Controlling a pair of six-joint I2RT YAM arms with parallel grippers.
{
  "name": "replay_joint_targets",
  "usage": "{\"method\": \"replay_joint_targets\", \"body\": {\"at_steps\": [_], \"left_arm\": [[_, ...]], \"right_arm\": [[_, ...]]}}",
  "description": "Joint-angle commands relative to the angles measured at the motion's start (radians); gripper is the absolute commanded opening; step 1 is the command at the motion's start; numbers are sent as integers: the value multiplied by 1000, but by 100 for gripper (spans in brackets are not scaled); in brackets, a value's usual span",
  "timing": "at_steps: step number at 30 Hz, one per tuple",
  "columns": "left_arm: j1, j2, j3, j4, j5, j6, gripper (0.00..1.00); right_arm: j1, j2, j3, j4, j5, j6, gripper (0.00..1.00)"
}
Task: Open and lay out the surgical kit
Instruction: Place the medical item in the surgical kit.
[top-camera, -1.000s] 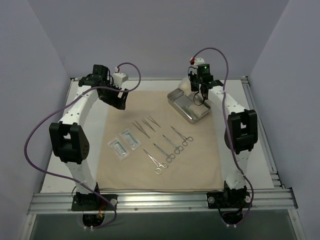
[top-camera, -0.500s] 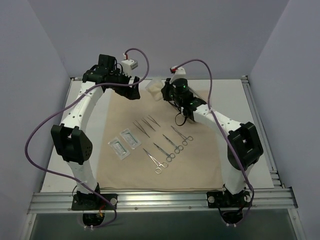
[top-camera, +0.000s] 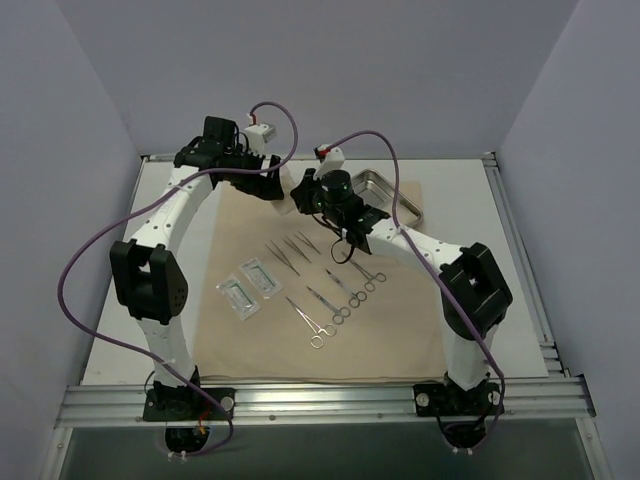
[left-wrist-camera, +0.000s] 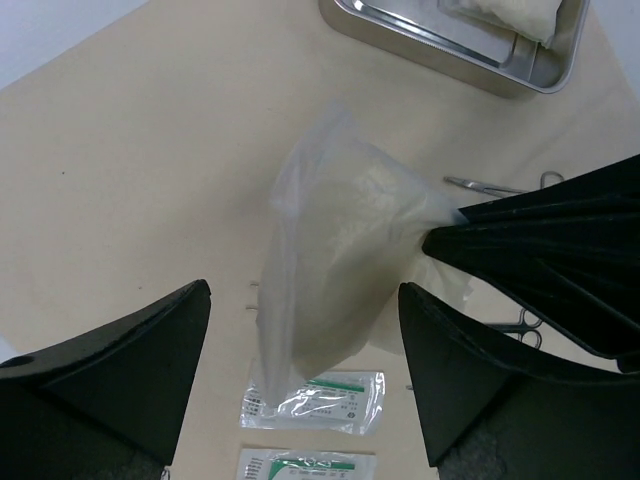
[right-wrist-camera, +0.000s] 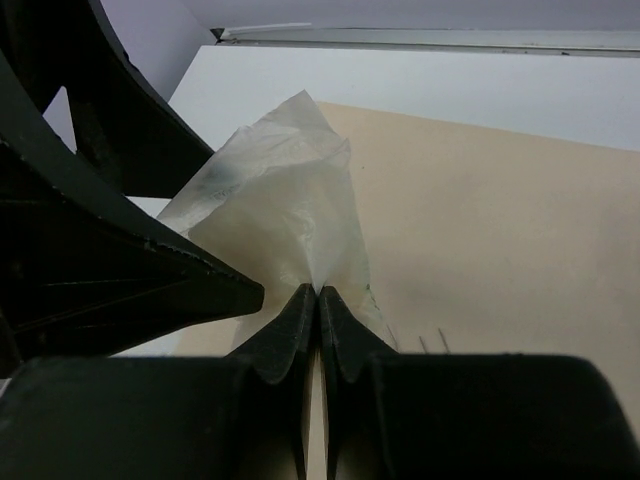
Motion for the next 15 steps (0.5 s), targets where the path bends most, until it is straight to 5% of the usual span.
{"method": "replay_joint_targets", "body": {"at_steps": [1, 9, 13, 15], "left_arm": [[6, -13, -5, 74, 47, -7, 84], [37, -18, -55, 82, 70, -7, 22], [58, -10, -81, 64, 36, 6, 3], [75, 0, -93, 57, 24, 16, 2]], "right_arm": [[4, 12, 39, 50, -24, 22, 0], [4, 64, 56, 70, -87, 53, 0], [4, 116, 66, 93, -150, 74, 0], [4, 145, 88, 84, -185, 76, 0]]}}
